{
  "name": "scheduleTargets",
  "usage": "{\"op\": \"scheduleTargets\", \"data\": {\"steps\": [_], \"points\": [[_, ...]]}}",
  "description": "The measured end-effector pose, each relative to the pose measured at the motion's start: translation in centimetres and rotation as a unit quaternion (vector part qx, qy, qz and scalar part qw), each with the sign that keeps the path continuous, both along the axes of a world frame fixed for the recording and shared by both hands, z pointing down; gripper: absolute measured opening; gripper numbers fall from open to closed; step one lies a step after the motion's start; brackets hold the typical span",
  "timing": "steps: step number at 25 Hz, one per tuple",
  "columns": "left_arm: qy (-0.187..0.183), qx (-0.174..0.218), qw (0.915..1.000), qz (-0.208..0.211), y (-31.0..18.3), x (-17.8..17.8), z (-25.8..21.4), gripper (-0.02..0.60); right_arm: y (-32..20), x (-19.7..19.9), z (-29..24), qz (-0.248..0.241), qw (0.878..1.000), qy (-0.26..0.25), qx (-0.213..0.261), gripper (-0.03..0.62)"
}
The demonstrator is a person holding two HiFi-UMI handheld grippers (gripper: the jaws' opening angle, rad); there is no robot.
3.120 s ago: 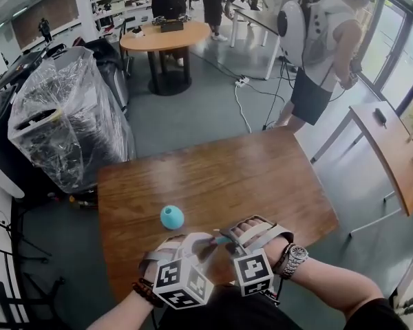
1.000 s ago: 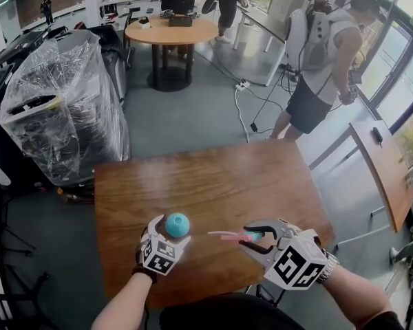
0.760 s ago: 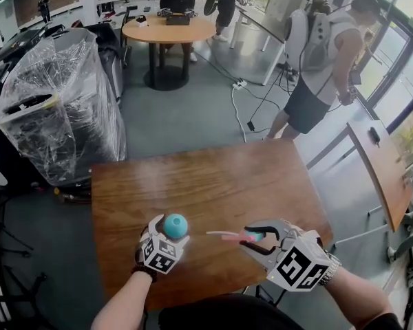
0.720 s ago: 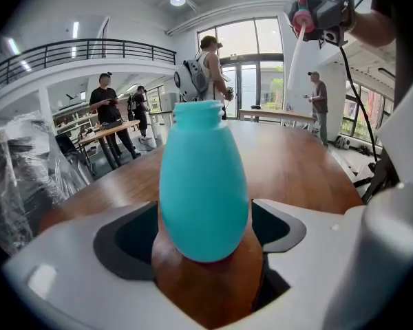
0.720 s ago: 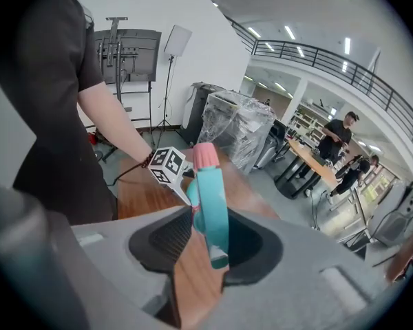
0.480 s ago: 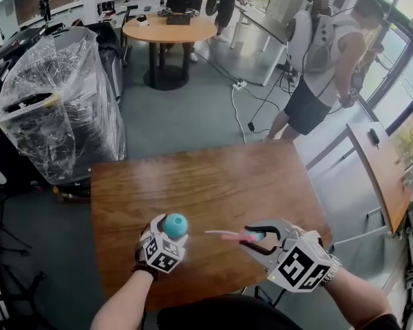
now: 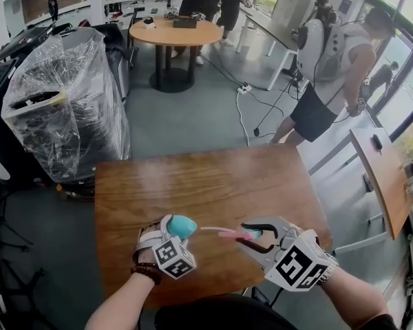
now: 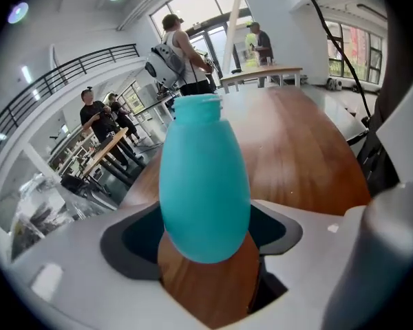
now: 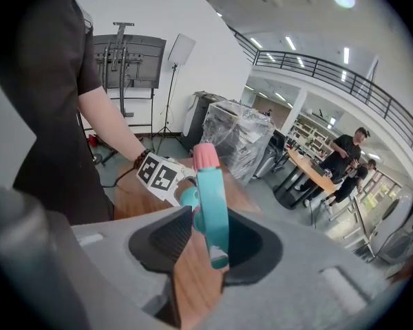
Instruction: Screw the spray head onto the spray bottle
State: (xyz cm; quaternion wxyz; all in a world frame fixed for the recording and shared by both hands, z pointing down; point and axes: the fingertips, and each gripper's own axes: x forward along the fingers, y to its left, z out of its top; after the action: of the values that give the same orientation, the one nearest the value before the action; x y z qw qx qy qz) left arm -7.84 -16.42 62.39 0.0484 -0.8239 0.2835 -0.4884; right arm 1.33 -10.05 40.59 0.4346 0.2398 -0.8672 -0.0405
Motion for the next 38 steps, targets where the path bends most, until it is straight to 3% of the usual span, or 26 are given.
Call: {"op": "scheduleTargets", "data": {"steps": [7, 12, 19, 28, 38], "points": [[-0.076, -0.015, 0.9969, 0.014, 1.0, -0.5, -1.2, 0.407, -0.5, -0.5, -0.5, -0.004, 1.0, -0.01, 0.011, 0.124], [-0.087, -0.021, 0.996, 0.01, 1.2, -1.1, -1.3, 0.407, -0.2, -0.5, -1.1, -0.009, 1.0, -0.014, 0.017, 0.124], [-0.101, 0.001, 0.9945, 0.028, 1.2, -0.2, -3.0, 0.407, -0.4, -1.8, 0.4, -0.015, 1.0, -0.024, 0.007, 0.124], [-0.103, 0.032, 0.9926, 0.056, 2.3, 2.5, -7.7, 0.405, -1.1, -3.0, 2.7, 0.008, 0.997, -0.063, -0.038, 0.124], [-0.111, 0.037, 0.9912, 0.063, 2.7, 3.0, -8.5, 0.405, -1.0, -3.4, 3.1, 0.003, 0.995, -0.08, -0.061, 0.124]]}}
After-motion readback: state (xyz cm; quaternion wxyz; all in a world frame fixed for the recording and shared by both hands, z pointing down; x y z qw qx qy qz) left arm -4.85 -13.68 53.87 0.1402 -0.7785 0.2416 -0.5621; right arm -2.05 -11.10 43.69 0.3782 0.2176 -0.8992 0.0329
